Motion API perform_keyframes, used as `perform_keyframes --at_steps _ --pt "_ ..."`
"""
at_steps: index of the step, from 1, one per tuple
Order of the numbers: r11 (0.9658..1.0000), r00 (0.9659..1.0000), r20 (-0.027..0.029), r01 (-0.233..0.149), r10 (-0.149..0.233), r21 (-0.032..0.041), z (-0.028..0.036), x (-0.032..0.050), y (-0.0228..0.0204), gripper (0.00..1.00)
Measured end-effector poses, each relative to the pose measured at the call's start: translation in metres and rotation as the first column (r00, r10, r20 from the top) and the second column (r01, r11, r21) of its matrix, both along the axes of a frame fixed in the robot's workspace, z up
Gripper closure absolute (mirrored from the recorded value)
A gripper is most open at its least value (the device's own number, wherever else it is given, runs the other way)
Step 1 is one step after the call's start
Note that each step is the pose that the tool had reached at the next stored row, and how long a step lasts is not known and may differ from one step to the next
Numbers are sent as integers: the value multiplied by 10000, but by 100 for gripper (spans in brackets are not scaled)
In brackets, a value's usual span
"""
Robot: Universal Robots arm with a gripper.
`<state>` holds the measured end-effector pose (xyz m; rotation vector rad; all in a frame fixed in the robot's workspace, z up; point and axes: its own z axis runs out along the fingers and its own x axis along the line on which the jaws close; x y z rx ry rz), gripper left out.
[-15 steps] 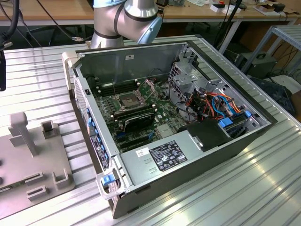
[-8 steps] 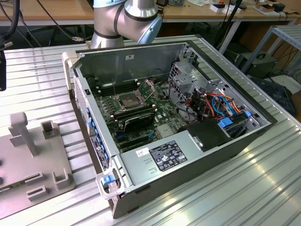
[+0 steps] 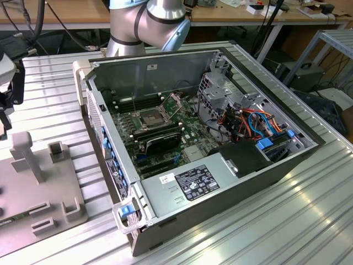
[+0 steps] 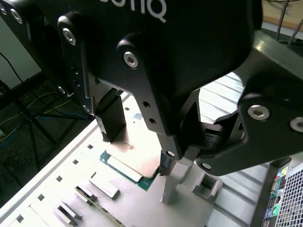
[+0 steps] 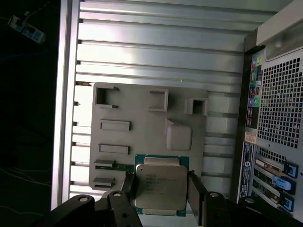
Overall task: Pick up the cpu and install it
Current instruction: 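Pick up the cpu and move it towards the insertion slot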
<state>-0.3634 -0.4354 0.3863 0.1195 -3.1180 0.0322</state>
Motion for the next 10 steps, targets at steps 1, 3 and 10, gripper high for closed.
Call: perform_keyframes --at_steps 1,3,10 --pt "10000 10000 0 -1 1 0 0 4 0 45" --pt "10000 10000 0 -1 1 0 0 7 0 45" --pt "10000 10000 -1 -1 1 0 0 21 0 45"
